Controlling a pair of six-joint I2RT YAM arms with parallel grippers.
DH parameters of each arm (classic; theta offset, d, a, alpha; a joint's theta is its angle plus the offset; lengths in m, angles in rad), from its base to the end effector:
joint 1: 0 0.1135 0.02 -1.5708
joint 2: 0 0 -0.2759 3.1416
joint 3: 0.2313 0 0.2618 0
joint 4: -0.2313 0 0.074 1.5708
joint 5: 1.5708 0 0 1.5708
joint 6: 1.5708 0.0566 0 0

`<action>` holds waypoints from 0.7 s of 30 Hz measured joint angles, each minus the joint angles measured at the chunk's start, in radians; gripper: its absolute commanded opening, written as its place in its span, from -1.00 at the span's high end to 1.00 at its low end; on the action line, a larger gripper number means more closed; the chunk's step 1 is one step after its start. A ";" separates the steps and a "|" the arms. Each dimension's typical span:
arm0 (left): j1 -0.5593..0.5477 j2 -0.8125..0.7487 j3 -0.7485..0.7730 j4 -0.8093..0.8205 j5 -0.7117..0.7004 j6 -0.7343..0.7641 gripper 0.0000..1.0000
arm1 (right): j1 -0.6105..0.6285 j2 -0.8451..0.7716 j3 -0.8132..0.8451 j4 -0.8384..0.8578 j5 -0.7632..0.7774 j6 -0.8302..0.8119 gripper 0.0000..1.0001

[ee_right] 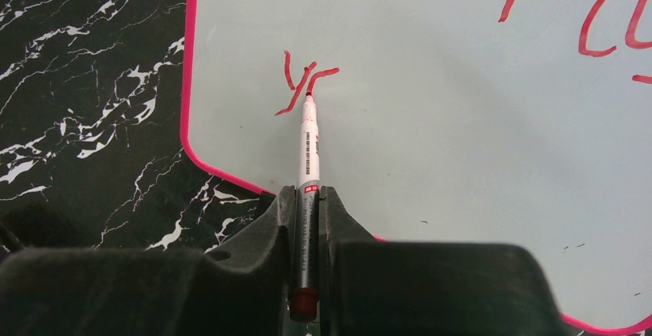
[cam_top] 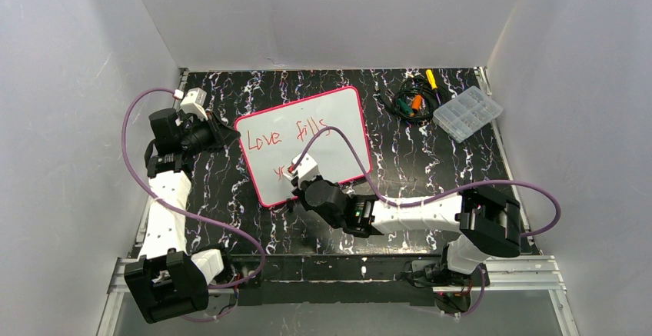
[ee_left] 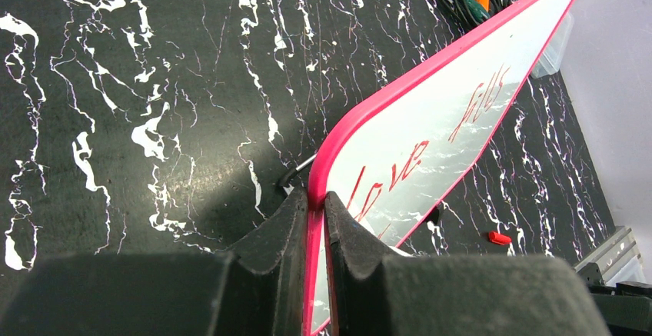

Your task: Write a sentence on the whiteboard

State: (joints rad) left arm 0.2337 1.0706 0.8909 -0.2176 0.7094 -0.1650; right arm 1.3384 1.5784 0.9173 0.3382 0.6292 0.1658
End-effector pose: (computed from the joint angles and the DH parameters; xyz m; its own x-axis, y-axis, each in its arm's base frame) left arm 0.2585 0.0236 0.3239 -0.4384 -0.2325 -0.8682 0.3412 0.8506 -0.4001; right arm 0.1185 0.3559 0.2423 -0.1807 -0.1842 -0.9661 -0.6371 0.7703 -0.0277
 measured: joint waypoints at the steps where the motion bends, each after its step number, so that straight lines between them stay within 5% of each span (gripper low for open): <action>1: 0.000 0.000 0.000 0.000 0.000 0.000 0.96 | 0.000 -0.001 -0.001 0.000 0.002 0.002 0.97; 21: 0.000 0.000 0.000 0.000 0.000 0.000 0.96 | 0.000 -0.017 0.005 -0.012 0.057 -0.050 0.97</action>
State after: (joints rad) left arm 0.2337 1.0706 0.8909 -0.2176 0.7094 -0.1650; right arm 1.3388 1.5616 0.9226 0.3260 0.6861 0.1154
